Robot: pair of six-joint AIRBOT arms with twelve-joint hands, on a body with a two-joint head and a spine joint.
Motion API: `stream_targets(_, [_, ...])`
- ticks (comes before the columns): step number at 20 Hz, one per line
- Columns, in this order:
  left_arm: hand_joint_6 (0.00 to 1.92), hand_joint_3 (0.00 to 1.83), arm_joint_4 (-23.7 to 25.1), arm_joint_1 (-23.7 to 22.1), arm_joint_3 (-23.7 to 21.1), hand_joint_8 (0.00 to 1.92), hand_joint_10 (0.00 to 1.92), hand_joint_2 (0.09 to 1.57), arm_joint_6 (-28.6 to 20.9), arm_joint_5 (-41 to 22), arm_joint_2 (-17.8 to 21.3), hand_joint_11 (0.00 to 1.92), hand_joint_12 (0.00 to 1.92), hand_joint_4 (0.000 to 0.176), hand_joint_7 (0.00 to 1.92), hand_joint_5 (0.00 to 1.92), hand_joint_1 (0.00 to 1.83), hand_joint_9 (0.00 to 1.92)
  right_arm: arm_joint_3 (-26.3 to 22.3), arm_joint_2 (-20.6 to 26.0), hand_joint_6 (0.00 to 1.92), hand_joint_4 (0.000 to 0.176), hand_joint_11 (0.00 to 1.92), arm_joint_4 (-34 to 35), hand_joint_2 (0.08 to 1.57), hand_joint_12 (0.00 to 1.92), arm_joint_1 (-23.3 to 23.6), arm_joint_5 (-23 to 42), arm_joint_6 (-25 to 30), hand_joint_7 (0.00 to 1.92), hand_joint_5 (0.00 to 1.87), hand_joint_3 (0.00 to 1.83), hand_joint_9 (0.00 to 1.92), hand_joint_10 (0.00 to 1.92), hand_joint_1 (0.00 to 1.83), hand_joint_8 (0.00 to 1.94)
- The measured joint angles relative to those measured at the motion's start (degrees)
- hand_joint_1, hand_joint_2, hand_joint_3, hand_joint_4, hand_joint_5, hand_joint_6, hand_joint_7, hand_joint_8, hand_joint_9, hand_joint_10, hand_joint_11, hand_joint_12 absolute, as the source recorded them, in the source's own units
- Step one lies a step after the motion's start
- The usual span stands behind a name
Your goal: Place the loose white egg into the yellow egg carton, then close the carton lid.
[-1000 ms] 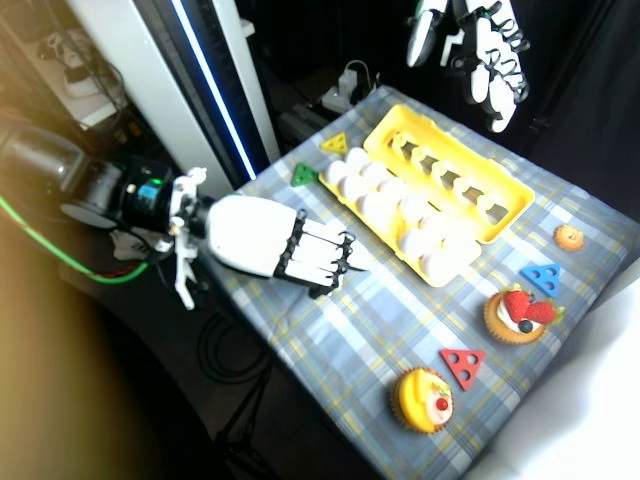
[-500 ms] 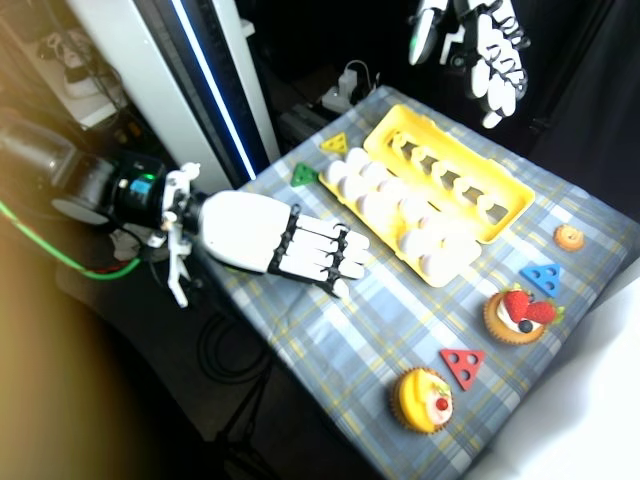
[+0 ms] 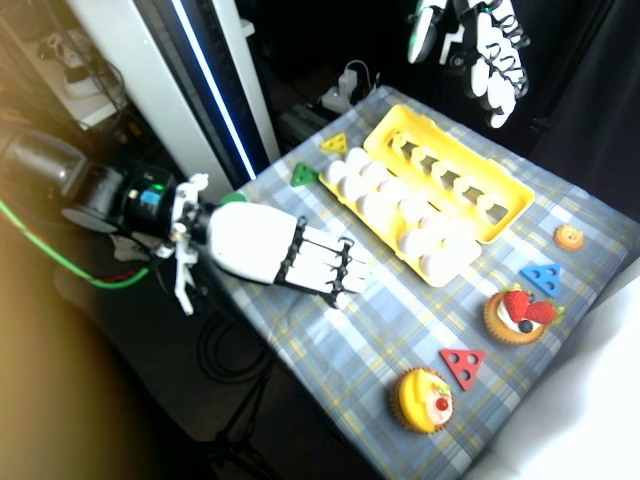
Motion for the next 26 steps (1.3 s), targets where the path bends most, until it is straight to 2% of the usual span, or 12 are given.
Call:
stream_targets(1, [0.00, 0.00, 0.0, 0.0, 0.0, 0.00, 0.00, 1.39, 0.0, 0.0, 0.0, 0.00, 0.55, 0.014, 0.05, 0.11, 0.40, 0.00, 0.3, -0.5, 1.37, 0.000, 0.86, 0.0, 1.29, 1.80, 0.4, -0.9, 0.0, 0.68, 0.53, 0.01, 0.89, 1.42, 1.19, 1.50])
stream_targets(2, [0.00, 0.00, -0.1, 0.0, 0.0, 0.00, 0.00, 1.39, 0.0, 0.0, 0.0, 0.00, 0.55, 0.025, 0.05, 0.11, 0.39, 0.01, 0.7, -0.9, 1.42, 0.000, 0.87, 0.0, 1.30, 1.83, 0.8, -1.5, 0.0, 0.76, 0.54, 0.00, 0.86, 1.49, 1.18, 1.54])
stream_targets(4, [0.00, 0.00, -0.1, 0.0, 0.0, 0.00, 0.00, 1.39, 0.0, -0.1, 0.0, 0.00, 0.59, 0.040, 0.05, 0.10, 0.41, 0.01, 1.0, -1.1, 1.21, 0.000, 0.91, 0.0, 1.27, 1.90, 1.5, -1.6, 0.0, 0.76, 0.70, 0.00, 0.91, 1.58, 1.19, 1.61])
stream_targets(7, [0.00, 0.00, -0.3, 0.1, 0.0, 0.00, 0.00, 1.39, 0.0, -0.1, 0.0, 0.00, 0.74, 0.036, 0.05, 0.10, 0.40, 0.02, 1.0, -1.1, 1.07, 0.000, 1.28, -0.4, 1.26, 1.92, 2.3, -2.2, 0.0, 0.74, 0.75, 0.00, 1.14, 1.85, 1.21, 1.69])
stream_targets(8, [0.00, 0.00, -0.3, 0.1, 0.0, 0.00, 0.00, 1.39, 0.0, -0.1, 0.0, 0.00, 0.74, 0.040, 0.06, 0.11, 0.43, 0.03, 0.8, -0.9, 1.02, 0.000, 1.05, -0.9, 1.23, 1.91, 2.6, -2.0, 0.0, 0.76, 0.74, 0.00, 0.91, 1.64, 1.33, 1.48])
stream_targets(10, [0.00, 0.00, -0.5, 0.3, 0.0, 0.00, 0.00, 1.38, 0.1, -0.1, 0.0, 0.00, 0.75, 0.051, 0.05, 0.10, 0.42, 0.02, 0.0, 0.4, 1.10, 0.000, 0.96, -2.0, 1.18, 1.70, 2.9, -1.8, 0.0, 0.85, 0.72, 0.00, 0.95, 1.41, 1.37, 1.26])
stream_targets(14, [0.01, 0.00, -0.6, 0.6, 0.0, 0.00, 0.01, 1.38, 0.2, -0.1, 0.0, 0.00, 0.93, 0.044, 0.07, 0.12, 0.42, 0.04, -0.7, 1.8, 1.13, 0.000, 1.11, -2.0, 1.20, 1.81, 2.9, -1.0, 0.0, 0.91, 0.75, 0.00, 1.09, 1.51, 1.23, 1.40])
stream_targets(17, [0.01, 0.00, -0.7, 0.6, 0.0, 0.00, 0.01, 1.37, 0.3, -0.2, 0.0, 0.00, 0.98, 0.051, 0.09, 0.14, 0.44, 0.06, -1.7, 3.1, 1.39, 0.000, 0.51, -2.3, 1.28, 1.92, 2.9, 0.2, 0.0, 0.59, 0.73, 0.01, 0.59, 1.70, 1.31, 1.51])
stream_targets(19, [0.01, 0.00, -0.8, 0.7, 0.0, 0.00, 0.01, 1.37, 0.4, -0.3, 0.0, 0.00, 1.01, 0.041, 0.09, 0.14, 0.40, 0.08, -2.0, 3.6, 1.53, 0.000, 0.33, -3.0, 1.29, 1.92, 3.6, 0.7, 0.0, 0.60, 0.76, 0.00, 0.53, 1.65, 1.31, 1.45])
stream_targets(21, [0.00, 0.00, -0.9, 0.7, 0.0, 0.00, 0.01, 1.37, 0.4, -0.2, 0.0, 0.00, 0.99, 0.039, 0.09, 0.15, 0.40, 0.08, -2.0, 3.6, 1.17, 0.000, 0.71, -3.8, 1.26, 1.92, 5.2, 1.1, 0.0, 0.66, 0.80, 0.00, 0.66, 1.71, 1.34, 1.53])
stream_targets(24, [0.00, 0.00, -1.1, 0.7, 0.0, 0.00, 0.01, 1.37, 0.5, -0.2, 0.0, 0.00, 1.01, 0.035, 0.10, 0.15, 0.40, 0.08, -2.0, 3.0, 1.27, 0.000, 0.72, -5.1, 1.27, 1.92, 6.7, 1.6, 0.0, 0.67, 0.69, 0.00, 0.71, 1.69, 1.32, 1.51])
stream_targets(26, [0.01, 0.00, -1.1, 0.7, 0.0, 0.00, 0.01, 1.36, 0.6, -0.3, 0.0, 0.00, 0.97, 0.028, 0.11, 0.17, 0.43, 0.09, -1.8, 2.1, 1.54, 0.000, 1.10, -6.0, 1.38, 1.92, 7.9, 1.2, 0.0, 0.66, 0.45, 0.02, 0.91, 1.84, 1.12, 1.82])
